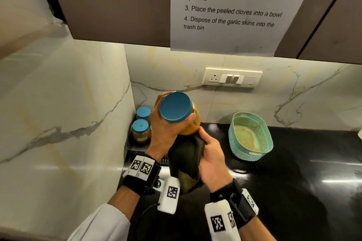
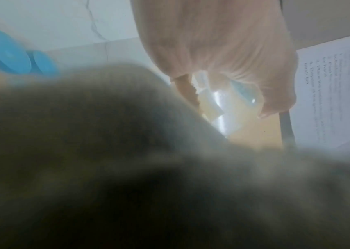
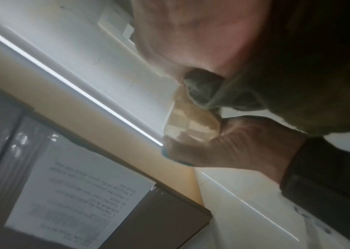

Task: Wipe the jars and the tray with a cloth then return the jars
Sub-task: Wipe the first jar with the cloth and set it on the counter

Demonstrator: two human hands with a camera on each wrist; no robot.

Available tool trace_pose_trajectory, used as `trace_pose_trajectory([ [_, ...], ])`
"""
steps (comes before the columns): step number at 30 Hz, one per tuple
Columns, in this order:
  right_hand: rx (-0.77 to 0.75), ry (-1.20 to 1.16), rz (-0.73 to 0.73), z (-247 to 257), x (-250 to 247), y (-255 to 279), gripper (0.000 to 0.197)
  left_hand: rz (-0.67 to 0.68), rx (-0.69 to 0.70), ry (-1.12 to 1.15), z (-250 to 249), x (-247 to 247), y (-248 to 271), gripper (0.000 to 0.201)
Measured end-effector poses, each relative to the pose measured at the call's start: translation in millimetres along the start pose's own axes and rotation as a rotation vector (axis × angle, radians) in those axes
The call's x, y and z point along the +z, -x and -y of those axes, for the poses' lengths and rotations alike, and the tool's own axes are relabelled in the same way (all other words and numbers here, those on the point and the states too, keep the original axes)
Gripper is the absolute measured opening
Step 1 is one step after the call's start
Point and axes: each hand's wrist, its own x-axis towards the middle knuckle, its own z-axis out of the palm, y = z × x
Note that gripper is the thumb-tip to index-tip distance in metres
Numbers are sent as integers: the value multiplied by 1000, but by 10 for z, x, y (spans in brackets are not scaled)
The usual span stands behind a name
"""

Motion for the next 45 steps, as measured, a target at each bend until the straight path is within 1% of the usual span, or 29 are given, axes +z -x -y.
trace_pose_trajectory([
  [3, -151, 49, -45, 126, -52, 24, 48, -35, 43, -29, 16, -12, 8, 68],
  [5, -236, 77, -50, 237, -58, 15, 46, -4, 27, -21, 48, 10, 62, 72],
  [8, -279, 176, -25, 381, -27, -12, 45, 66, -37, 6, 106, 78, 232, 74],
  [10, -252, 223, 6, 462, -21, -43, 44, 67, -81, 14, 110, 148, 313, 75],
  [12, -185, 221, 29, 493, -62, -80, 46, 43, -118, 24, 92, 203, 330, 78],
  [15, -78, 161, 43, 402, -137, -127, 48, 63, -94, 24, 68, 253, 303, 72],
  [17, -51, 124, 46, 288, -176, -163, 46, 103, -77, 35, 85, 261, 293, 70],
  [21, -7, 91, 22, 175, -337, -198, 49, 156, -80, 0, 227, 219, 257, 75],
  [23, -6, 86, 6, 195, -395, -188, 50, 223, -129, -18, 294, 183, 233, 81],
  [26, -46, 62, -1, 306, -409, -147, 49, 387, -174, -55, 380, 149, 184, 91],
  [29, -77, 81, -41, 437, -451, -144, 49, 455, -168, -283, 340, 146, 94, 99],
  [31, -106, 92, -117, 505, -545, -180, 51, 511, -154, -432, 290, 174, 20, 93],
  [32, -121, 89, -152, 527, -581, -191, 52, 545, -177, -495, 262, 199, -11, 90],
  [34, -159, 92, -200, 563, -636, -219, 48, 579, -286, -560, 230, 260, -56, 86],
  [36, -200, 119, -208, 595, -658, -211, 44, 559, -400, -534, 230, 336, -76, 82],
  [39, -232, 154, -222, 650, -723, -236, 45, 487, -486, -443, 282, 434, -55, 76],
  [41, -259, 169, -264, 688, -760, -253, 42, 455, -504, -373, 323, 474, -49, 76],
  [43, -289, 172, -292, 755, -835, -264, 41, 493, -486, -350, 332, 515, -50, 68],
  [45, -291, 185, -292, 837, -914, -253, 39, 562, -436, -356, 340, 552, -53, 59],
])
